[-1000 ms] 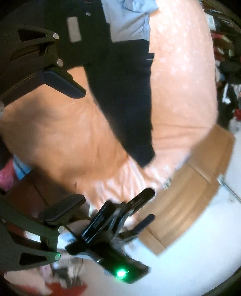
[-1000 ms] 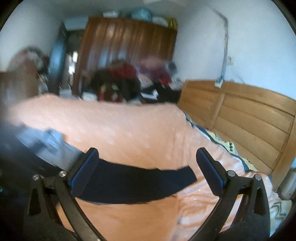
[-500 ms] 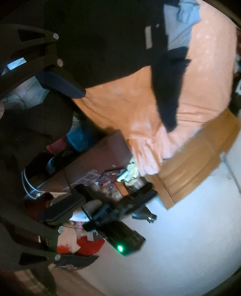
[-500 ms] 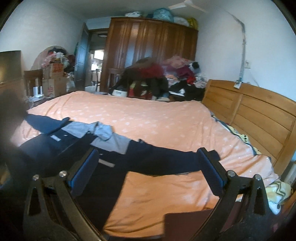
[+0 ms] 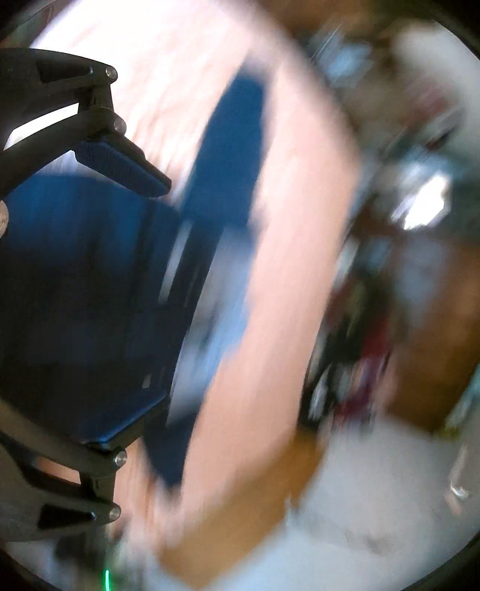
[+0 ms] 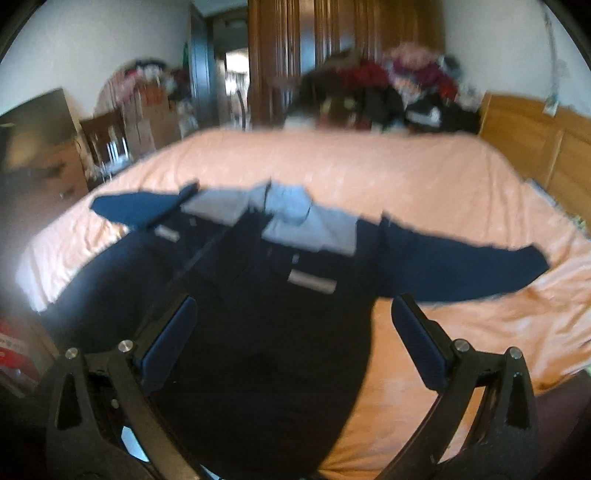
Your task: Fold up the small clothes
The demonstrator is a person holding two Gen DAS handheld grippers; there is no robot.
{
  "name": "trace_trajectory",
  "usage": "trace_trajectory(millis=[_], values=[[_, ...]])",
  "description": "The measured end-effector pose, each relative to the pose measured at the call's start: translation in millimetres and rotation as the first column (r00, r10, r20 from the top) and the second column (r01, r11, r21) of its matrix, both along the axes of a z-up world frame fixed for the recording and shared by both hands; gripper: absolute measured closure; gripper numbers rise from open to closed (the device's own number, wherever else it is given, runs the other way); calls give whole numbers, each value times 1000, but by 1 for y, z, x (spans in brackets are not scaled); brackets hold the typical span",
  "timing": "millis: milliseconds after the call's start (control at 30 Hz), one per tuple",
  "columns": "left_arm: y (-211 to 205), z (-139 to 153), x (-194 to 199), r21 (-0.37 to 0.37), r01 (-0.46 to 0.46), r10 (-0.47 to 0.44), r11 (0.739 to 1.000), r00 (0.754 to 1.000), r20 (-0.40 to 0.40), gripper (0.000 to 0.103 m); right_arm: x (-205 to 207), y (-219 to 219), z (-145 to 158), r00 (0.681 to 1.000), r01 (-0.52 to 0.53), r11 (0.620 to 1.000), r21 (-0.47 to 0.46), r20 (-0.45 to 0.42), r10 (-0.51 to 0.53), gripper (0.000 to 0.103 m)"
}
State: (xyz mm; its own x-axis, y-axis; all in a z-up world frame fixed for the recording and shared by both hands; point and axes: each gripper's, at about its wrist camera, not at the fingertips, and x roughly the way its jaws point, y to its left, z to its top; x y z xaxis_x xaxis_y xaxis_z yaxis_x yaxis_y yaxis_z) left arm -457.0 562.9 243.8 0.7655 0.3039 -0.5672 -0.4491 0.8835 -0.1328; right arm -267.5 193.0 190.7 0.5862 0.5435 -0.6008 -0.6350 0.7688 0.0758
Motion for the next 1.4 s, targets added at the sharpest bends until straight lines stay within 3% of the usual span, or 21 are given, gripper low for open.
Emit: trace_trajectory(millis=[33, 100, 167, 200, 300, 367, 433, 500, 600, 800, 867, 933, 1000, 1100, 1200, 1267, 1300, 1400], values=[[6, -2, -1, 94, -61, 62, 994, 998, -8, 0, 6, 7, -11, 1000, 8, 1000, -22, -23, -8, 0], [20, -21, 7, 156, -72, 80, 985, 996, -45, 0, 19, 19, -35, 996, 23, 998, -57, -84, -28, 0], [28, -53, 27, 122, -29, 46, 992, 989, -137, 0, 31, 29, -60, 986, 45, 994, -103, -158, -61, 0], [34, -79, 42, 63, 1, 11, 998, 980, -201, 0, 33, 33, -71, 980, 55, 990, -132, -180, -78, 0], [34, -130, 65, -22, 32, -37, 999, 959, -281, 0, 27, 39, -103, 964, 64, 978, -196, -241, -112, 0], [34, -162, 75, -66, 50, -68, 997, 946, -317, 0, 21, 29, -110, 958, 94, 983, -155, -256, -132, 0], [36, -201, 89, -117, 37, -81, 992, 917, -391, 0, 15, 16, -103, 952, 111, 986, -122, -273, -141, 0], [38, -221, 90, -107, 33, -75, 994, 901, -426, 0, 8, 9, -99, 950, 125, 987, -99, -274, -148, 0], [30, -224, 93, -87, 41, -74, 995, 906, -417, 0, -1, 2, -99, 945, 156, 985, -72, -278, -170, 0], [33, -220, 83, -103, 57, -92, 993, 922, -376, 0, 18, -14, -91, 894, 98, 994, -40, -436, -106, 0], [34, -219, 83, -106, 57, -93, 993, 921, -378, 0, 27, -40, -75, 882, 109, 994, 28, -464, -84, 1], [37, -217, 85, -105, 57, -93, 993, 921, -379, 0, 43, -84, -50, 901, 163, 983, 90, -420, -111, 1], [37, -217, 86, -110, 55, -93, 992, 919, -383, 0, 84, -143, -23, 901, 249, 958, 144, -397, -174, 1], [37, -216, 92, -109, 44, -85, 993, 910, -405, 0, 148, -226, -7, 869, 390, 897, 206, -404, -285, 1], [37, -218, 101, -101, 23, -63, 995, 907, -417, 0, 213, -332, -22, 786, 553, 768, 322, -508, -353, 8], [37, -219, 105, -93, 16, -54, 996, 904, -424, 0, 233, -381, -31, 740, 625, 683, 378, -565, -365, 19], [38, -219, 108, -92, 9, -48, 996, 903, -428, 0, 242, -413, -33, 718, 662, 629, 408, -587, -374, 19], [40, -220, 114, -95, -4, -38, 995, 902, -430, 0, 251, -446, -38, 708, 681, 591, 432, -594, -381, 25]])
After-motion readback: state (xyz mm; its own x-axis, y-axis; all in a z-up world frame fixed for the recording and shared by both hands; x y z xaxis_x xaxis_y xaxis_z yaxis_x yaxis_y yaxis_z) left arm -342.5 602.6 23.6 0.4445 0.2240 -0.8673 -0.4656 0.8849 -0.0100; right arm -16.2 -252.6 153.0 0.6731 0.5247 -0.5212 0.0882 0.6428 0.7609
